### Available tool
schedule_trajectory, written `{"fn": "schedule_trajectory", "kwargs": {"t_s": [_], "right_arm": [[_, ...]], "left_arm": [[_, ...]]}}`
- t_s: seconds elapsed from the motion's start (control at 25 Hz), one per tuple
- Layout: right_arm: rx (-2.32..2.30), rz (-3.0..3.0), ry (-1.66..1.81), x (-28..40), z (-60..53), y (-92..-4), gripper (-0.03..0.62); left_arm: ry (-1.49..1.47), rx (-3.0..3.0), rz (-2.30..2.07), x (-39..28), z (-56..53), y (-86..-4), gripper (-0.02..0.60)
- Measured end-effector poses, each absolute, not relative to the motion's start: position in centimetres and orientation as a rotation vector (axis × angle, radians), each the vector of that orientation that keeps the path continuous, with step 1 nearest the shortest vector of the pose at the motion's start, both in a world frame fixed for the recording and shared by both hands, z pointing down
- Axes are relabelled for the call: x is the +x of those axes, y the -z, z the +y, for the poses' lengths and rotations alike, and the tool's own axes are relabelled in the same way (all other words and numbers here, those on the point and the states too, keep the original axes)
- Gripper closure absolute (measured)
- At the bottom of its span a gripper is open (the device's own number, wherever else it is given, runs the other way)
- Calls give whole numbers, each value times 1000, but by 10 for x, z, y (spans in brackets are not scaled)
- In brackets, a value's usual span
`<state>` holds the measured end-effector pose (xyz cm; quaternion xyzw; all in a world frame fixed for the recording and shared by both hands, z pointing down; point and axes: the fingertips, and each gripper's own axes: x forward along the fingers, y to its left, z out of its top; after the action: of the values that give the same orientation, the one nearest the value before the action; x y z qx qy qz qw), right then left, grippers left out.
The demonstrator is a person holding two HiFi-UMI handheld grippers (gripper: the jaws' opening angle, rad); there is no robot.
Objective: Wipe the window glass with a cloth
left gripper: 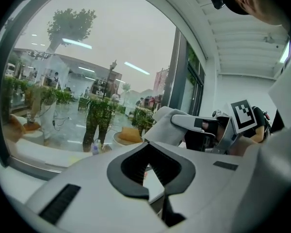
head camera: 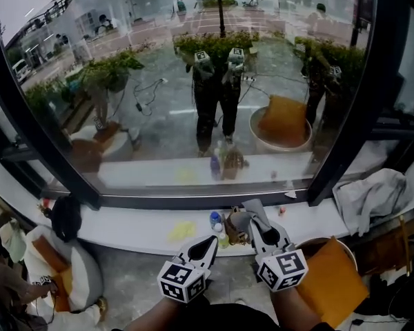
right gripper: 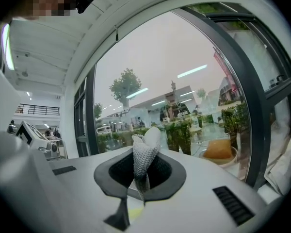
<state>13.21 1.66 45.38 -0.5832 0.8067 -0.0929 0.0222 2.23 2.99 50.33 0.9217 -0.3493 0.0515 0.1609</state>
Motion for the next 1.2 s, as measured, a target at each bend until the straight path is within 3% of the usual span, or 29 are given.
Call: {"fn": "schedule_trajectory", "kwargs": {"t_s": [0.56, 1.2], "right_arm": [[-1909, 2438, 231, 70, -93, -440, 551], [-1862, 2477, 41, -43, -190, -396, 552]], "left_arm": [[-126, 2702, -894, -37, -90, -494, 574], [-54, 2713, -978, -155, -156, -477, 574]]}}
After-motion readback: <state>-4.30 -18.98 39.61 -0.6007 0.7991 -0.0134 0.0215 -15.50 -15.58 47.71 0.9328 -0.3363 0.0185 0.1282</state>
